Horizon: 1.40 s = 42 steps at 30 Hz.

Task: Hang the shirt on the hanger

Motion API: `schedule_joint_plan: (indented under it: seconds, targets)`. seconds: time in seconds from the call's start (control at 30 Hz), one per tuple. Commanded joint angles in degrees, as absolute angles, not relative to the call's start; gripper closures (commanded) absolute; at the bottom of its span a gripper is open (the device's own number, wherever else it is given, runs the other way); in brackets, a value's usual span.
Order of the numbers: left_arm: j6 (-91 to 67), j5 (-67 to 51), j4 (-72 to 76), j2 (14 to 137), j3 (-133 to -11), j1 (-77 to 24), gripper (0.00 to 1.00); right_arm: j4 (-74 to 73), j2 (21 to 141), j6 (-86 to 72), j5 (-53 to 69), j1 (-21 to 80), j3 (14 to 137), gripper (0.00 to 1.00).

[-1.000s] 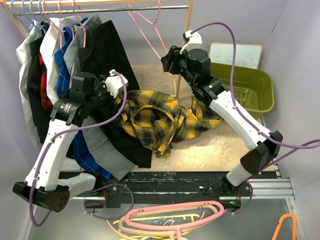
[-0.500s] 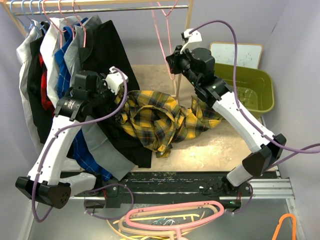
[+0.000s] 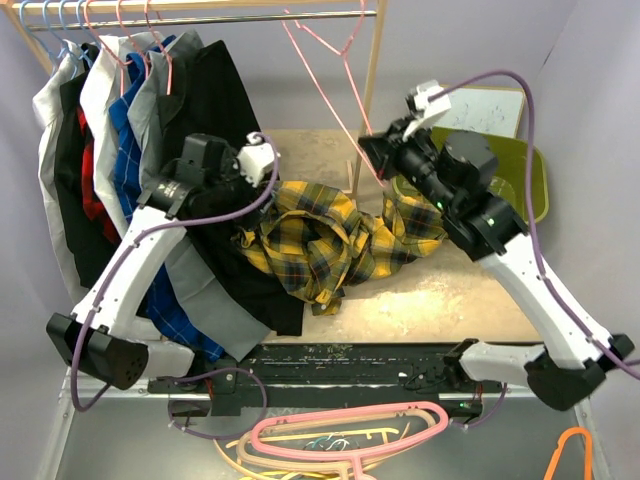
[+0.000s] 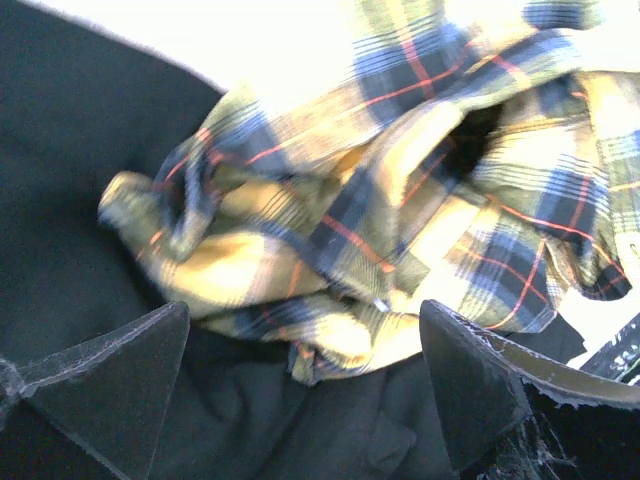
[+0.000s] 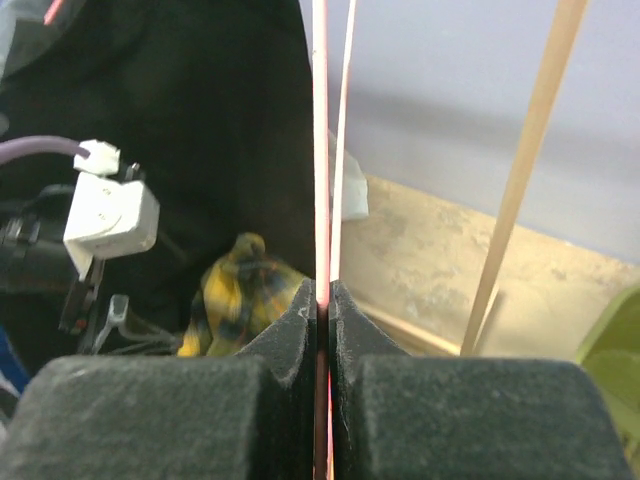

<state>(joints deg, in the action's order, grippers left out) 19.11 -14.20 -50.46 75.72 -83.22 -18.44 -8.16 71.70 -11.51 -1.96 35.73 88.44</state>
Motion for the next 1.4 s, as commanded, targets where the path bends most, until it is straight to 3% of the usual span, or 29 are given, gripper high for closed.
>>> schedule_joint_plan:
  seconds: [0.0,0.27,0.57,0.6,0.63,0.7,0.73,0.77,1.03,1.23,1.37]
  targets:
    - [23.57,-10.19,-49.70,78.18,-85.24,-26.40,0.01,-10.62,62.77,-12.15,-0.59,36.03,80.02,1.00]
    - [24.86,-8.20,-43.85,81.65,-80.84,-29.09,0.00,-14.84,41.95,-19.45,3.30,36.03,64.22,1.00]
    - [25.52,-5.51,-38.40,87.53,-79.76,-29.09,0.07,-27.78,28.61,-29.01,7.73,36.02,58.19,1.00]
    - [25.29,-5.72,-38.31,88.29,-80.10,-29.09,0.14,-29.77,27.56,-30.46,7.97,36.03,58.18,1.00]
    - [25.10,-6.09,-38.32,89.39,-80.72,-29.09,0.27,-31.76,26.45,-31.76,7.99,36.03,58.16,1.00]
    - [24.41,-7.04,-39.10,90.93,-82.16,-29.09,0.65,-36.05,24.47,-33.76,7.54,35.97,58.52,1.00]
    - [23.98,-7.02,-39.54,91.56,-83.04,-29.09,0.91,-38.37,23.71,-34.50,7.31,36.02,59.29,1.00]
    - [23.38,-6.50,-40.01,91.73,-84.05,-29.14,1.00,-40.71,23.23,-34.76,7.44,36.00,60.54,1.00]
    - [22.16,1.69,-39.59,86.46,-90.44,-27.72,1.00,-53.38,24.56,-33.89,13.26,35.97,69.98,1.00]
    - [21.67,0.88,-41.51,86.24,-94.09,-26.98,1.00,-47.31,23.45,-36.66,23.63,35.93,64.38,1.00]
    - [21.28,-0.71,-42.04,85.99,-94.06,-26.98,1.00,-42.81,23.41,-37.08,22.39,35.95,61.17,1.00]
